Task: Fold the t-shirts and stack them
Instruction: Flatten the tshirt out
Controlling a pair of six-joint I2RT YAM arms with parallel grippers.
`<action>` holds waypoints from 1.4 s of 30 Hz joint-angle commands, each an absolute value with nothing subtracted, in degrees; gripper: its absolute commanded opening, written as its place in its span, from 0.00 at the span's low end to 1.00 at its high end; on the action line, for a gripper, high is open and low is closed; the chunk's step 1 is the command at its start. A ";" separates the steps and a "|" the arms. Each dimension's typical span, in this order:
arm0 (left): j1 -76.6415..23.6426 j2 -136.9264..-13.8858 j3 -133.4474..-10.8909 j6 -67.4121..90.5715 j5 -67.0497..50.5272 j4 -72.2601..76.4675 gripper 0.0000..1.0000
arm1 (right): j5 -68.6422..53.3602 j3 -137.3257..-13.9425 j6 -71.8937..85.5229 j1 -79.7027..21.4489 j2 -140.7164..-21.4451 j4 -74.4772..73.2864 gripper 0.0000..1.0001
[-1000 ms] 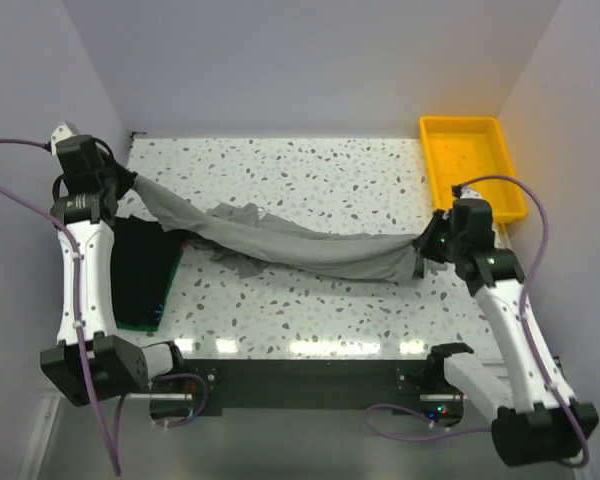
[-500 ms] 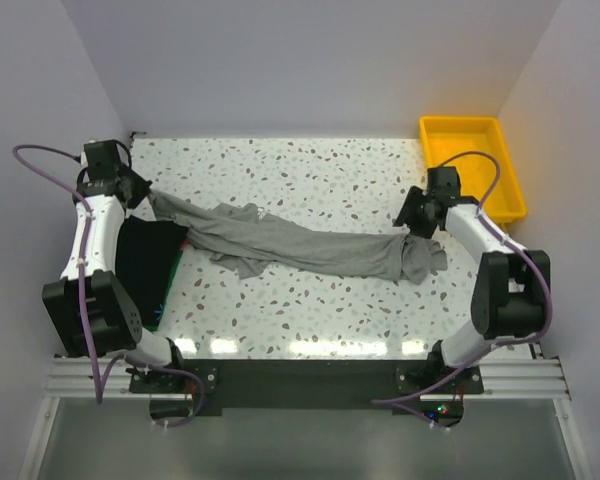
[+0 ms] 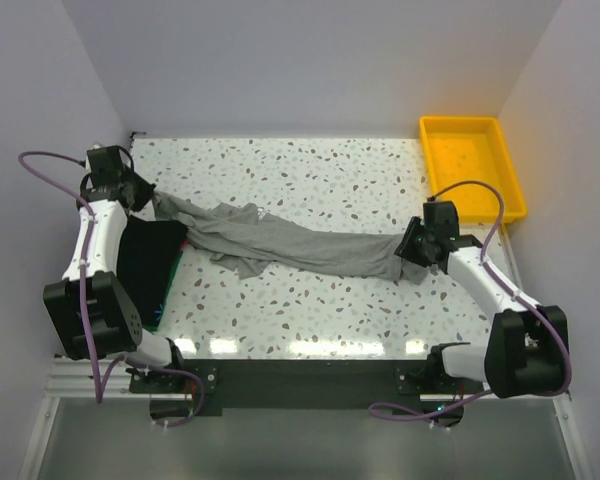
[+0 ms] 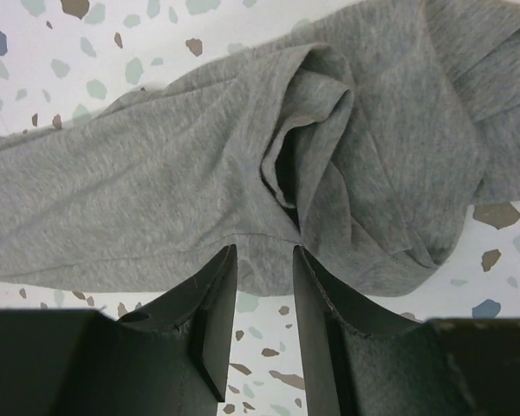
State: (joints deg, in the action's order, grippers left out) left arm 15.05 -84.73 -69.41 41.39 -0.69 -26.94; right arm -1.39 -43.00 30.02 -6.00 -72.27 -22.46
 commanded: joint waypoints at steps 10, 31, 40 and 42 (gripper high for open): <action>15.56 -82.79 -68.03 41.49 -2.55 -23.29 0.00 | 8.33 -42.36 31.47 -10.90 -77.43 -18.19 0.35; 15.56 -83.23 -67.15 41.48 -3.69 -22.76 0.00 | 6.42 -40.43 31.20 -10.99 -78.14 -16.79 0.36; 15.47 -83.41 -67.06 41.57 -3.78 -22.68 0.00 | 5.71 -41.48 30.94 -10.99 -76.21 -19.51 0.11; 15.56 -83.32 -66.97 41.57 -3.78 -22.68 0.00 | 5.80 -42.53 30.50 -10.99 -74.80 -21.53 0.07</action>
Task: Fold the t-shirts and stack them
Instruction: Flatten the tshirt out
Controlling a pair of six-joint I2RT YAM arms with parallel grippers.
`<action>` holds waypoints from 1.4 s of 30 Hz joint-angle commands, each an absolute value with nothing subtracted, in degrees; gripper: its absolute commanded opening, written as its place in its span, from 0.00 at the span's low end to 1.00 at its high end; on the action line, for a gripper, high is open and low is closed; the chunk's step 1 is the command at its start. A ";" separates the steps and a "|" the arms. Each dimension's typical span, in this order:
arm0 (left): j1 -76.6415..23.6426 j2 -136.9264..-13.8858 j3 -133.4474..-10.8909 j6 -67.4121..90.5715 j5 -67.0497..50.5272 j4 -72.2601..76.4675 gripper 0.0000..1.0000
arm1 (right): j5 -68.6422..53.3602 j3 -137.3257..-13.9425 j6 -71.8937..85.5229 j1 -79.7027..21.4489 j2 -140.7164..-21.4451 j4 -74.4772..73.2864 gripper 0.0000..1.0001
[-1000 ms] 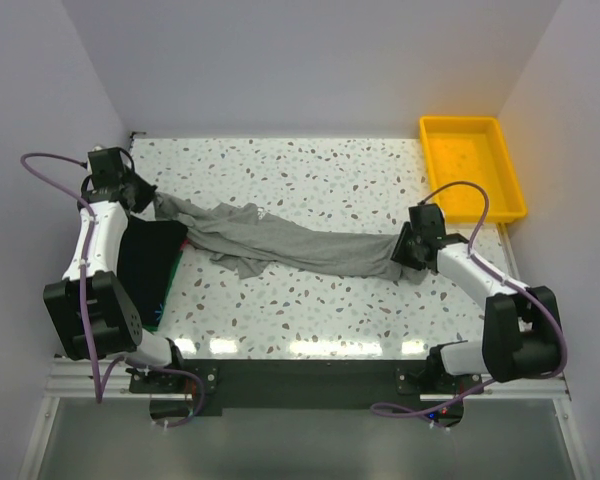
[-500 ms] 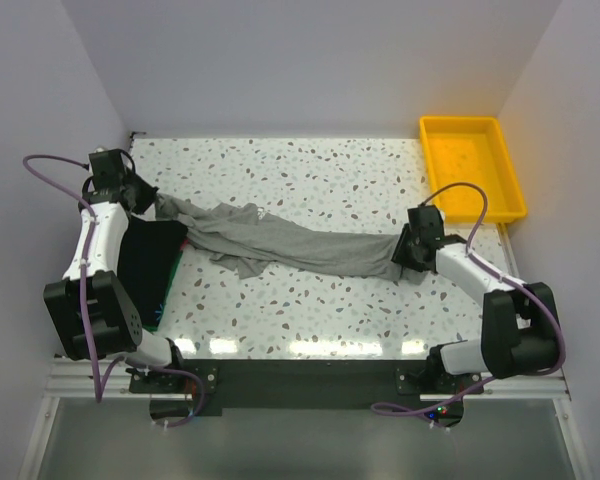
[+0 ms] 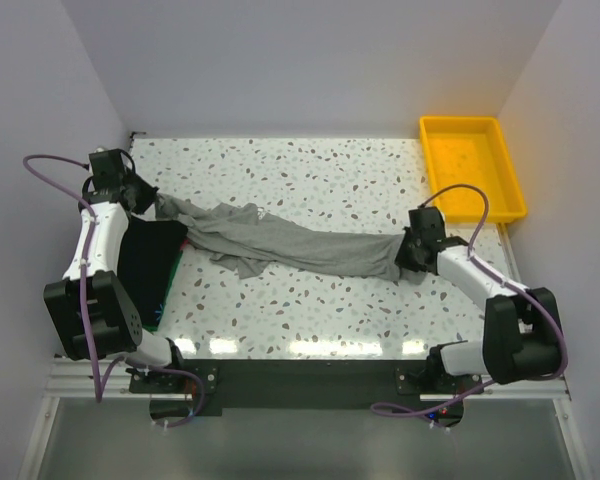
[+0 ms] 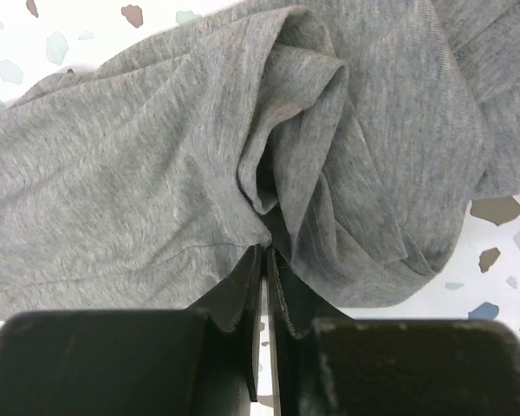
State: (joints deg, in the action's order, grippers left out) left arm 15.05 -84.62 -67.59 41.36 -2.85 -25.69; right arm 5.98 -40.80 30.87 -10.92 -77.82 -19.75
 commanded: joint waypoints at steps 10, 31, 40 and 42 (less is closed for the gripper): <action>15.47 -82.88 -67.67 41.66 -4.04 -22.85 0.00 | 6.24 -49.56 28.13 -10.20 -64.00 -34.09 0.00; 15.56 -76.99 -101.67 43.94 -5.89 -39.72 0.00 | -2.01 -102.44 26.54 6.58 -71.54 -52.20 0.00; 15.56 -77.69 -125.38 46.49 -8.70 -46.05 0.00 | -15.81 -118.53 33.21 17.40 -74.70 -55.98 0.00; 15.56 -77.00 -127.87 47.10 -8.53 -45.88 0.00 | -18.18 -121.71 34.18 18.72 -75.93 -56.95 0.00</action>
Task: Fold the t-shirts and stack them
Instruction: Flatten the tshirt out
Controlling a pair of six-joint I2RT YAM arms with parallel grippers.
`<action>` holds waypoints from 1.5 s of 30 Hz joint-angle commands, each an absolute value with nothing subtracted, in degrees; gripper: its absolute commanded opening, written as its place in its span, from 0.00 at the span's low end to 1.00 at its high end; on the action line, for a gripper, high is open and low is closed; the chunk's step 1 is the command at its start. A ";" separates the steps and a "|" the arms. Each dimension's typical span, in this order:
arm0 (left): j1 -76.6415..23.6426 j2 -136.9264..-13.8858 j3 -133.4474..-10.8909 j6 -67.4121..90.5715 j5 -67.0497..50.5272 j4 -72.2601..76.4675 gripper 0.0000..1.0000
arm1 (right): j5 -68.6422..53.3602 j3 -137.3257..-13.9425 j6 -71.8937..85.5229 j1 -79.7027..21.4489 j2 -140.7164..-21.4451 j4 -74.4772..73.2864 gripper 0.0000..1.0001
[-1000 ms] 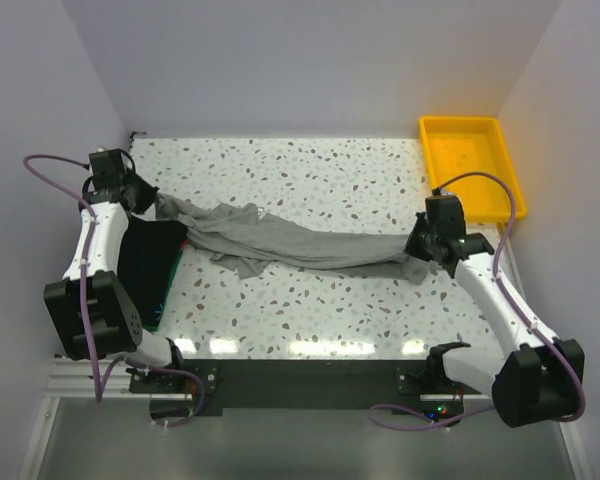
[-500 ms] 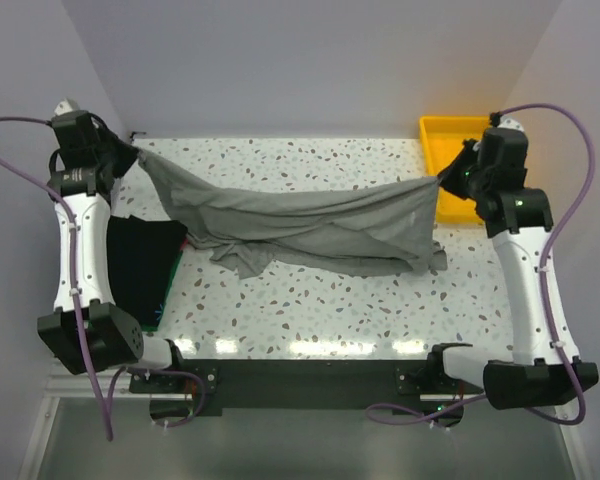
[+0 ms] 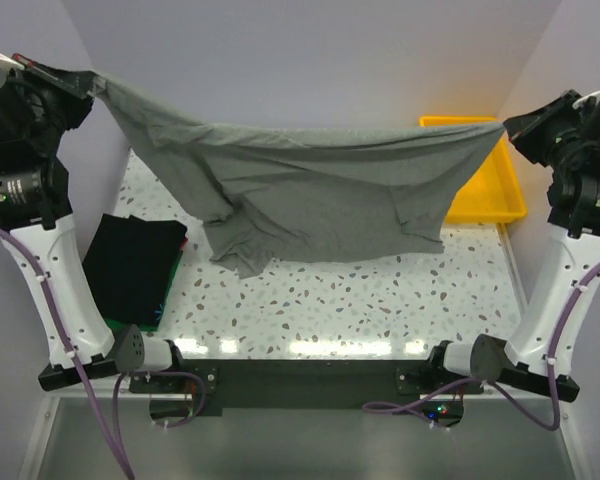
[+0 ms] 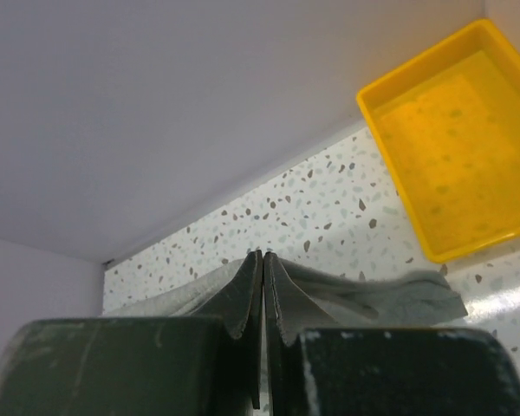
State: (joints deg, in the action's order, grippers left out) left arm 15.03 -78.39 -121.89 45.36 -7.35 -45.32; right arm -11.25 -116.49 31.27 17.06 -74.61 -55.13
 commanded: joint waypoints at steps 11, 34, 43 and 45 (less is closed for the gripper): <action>15.56 -77.24 -133.77 51.66 -5.26 -39.82 0.00 | -32.76 -123.49 44.28 25.22 -78.56 -46.78 0.00; 19.50 -95.73 -134.49 73.82 -30.05 -0.88 0.00 | -52.99 -125.95 94.03 27.07 -98.27 12.12 0.00; 21.97 -83.42 -127.53 74.62 -31.90 -1.76 0.00 | -56.16 -119.80 96.51 28.83 -89.04 13.01 0.00; 21.88 -79.73 -125.78 73.05 -31.64 -3.51 0.00 | -57.21 -118.66 92.15 28.83 -86.85 10.39 0.00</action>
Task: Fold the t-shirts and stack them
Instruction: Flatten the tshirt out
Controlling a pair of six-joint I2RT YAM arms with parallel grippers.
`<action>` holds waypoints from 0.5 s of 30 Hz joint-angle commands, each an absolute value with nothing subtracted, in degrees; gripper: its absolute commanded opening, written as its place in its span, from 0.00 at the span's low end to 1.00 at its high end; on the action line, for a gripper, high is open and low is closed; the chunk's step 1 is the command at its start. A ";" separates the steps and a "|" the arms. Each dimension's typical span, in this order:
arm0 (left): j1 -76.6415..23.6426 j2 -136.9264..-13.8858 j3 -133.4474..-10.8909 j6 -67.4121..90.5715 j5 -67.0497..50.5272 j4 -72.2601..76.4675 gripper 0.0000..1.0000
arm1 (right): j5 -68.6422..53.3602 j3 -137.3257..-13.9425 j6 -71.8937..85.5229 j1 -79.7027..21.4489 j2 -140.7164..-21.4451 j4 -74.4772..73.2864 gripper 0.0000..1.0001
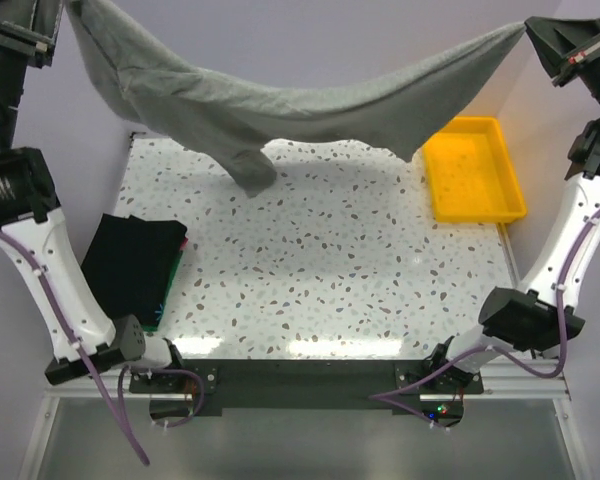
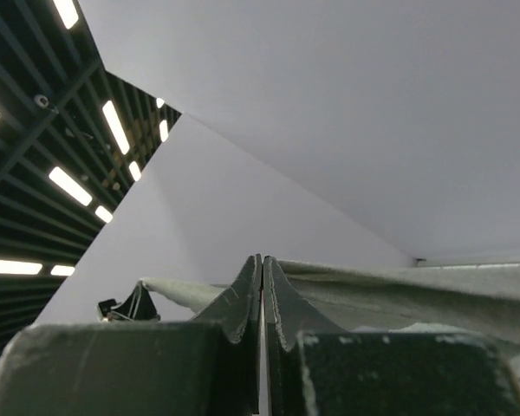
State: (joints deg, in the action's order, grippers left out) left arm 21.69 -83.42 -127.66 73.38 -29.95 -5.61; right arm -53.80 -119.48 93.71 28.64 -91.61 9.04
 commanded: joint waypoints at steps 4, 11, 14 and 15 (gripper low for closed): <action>21.88 -72.88 -124.10 67.51 -29.10 -10.10 0.00 | -55.81 -121.02 78.77 28.57 -81.23 -10.61 0.00; 21.01 -72.59 -123.66 66.27 -27.86 -11.78 0.00 | -55.02 -120.06 76.38 27.86 -78.40 -12.74 0.00; 20.92 -75.40 -125.15 66.18 -27.77 -11.25 0.00 | -53.36 -120.67 75.06 27.77 -80.06 -12.66 0.00; 20.92 -76.28 -125.24 66.09 -27.60 -11.08 0.00 | -52.74 -121.20 74.28 27.77 -80.68 -12.92 0.00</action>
